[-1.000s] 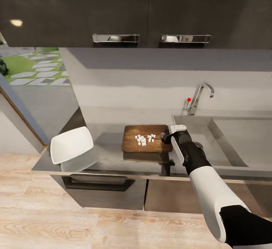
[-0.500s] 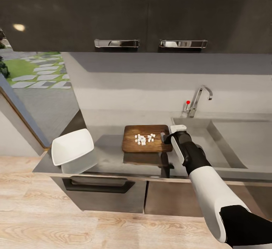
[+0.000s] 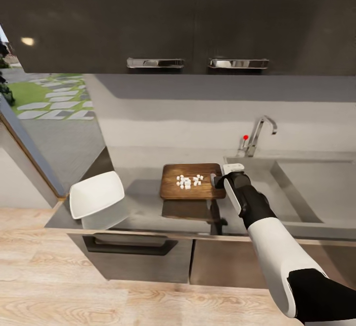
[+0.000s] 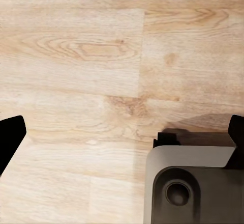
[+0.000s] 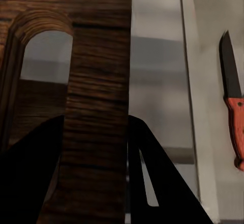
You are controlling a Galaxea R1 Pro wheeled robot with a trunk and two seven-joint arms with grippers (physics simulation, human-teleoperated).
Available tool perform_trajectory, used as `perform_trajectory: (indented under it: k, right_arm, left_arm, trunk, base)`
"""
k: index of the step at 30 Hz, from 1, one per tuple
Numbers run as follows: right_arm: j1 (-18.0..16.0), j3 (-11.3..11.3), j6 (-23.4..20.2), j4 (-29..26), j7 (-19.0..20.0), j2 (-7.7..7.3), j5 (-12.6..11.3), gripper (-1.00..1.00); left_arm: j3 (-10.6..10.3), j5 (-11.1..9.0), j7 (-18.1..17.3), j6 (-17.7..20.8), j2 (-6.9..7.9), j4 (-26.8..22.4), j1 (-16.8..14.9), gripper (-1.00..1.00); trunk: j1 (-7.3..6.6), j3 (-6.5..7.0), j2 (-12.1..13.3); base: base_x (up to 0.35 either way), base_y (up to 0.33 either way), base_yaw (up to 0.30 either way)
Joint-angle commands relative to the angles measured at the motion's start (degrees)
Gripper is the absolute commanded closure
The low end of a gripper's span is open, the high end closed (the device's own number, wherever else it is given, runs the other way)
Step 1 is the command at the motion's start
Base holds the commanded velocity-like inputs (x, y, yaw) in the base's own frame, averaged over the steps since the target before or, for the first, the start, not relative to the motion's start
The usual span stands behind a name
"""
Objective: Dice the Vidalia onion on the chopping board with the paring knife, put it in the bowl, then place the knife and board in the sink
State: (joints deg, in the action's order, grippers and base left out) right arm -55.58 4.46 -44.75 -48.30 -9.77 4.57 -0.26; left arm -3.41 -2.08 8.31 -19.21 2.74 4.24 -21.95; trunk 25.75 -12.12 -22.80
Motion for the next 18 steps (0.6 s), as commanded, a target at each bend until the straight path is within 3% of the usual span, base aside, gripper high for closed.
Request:
perform_trajectory:
  k: [1, 12, 18]
  right_arm:
    - [-0.1, 0.1, -0.3, 0.0, -0.3, 0.0, -0.2, 1.0]
    - [-0.1, 0.1, -0.3, 0.0, -0.3, 0.0, -0.1, 1.0]
    - [-0.1, 0.1, -0.3, 0.0, -0.3, 0.0, -0.1, 1.0]
  left_arm:
    - [-0.4, -0.2, 0.1, -0.4, -0.02, 0.2, -0.1, -1.0]
    - [-0.4, -0.2, 0.1, -0.4, -0.02, 0.2, -0.1, -1.0]
    - [-0.4, -0.2, 0.2, -0.4, -0.02, 0.2, -0.1, -1.0]
  trunk:
    - [0.04, -0.02, -0.1]
    - [0.04, 0.97, -0.1]
    - [0.04, 1.52, -0.1]
  base:
    - [0.0, 0.193, 0.0]
    - [0.0, 0.274, 0.0]
    - [0.0, 0.046, 0.0]
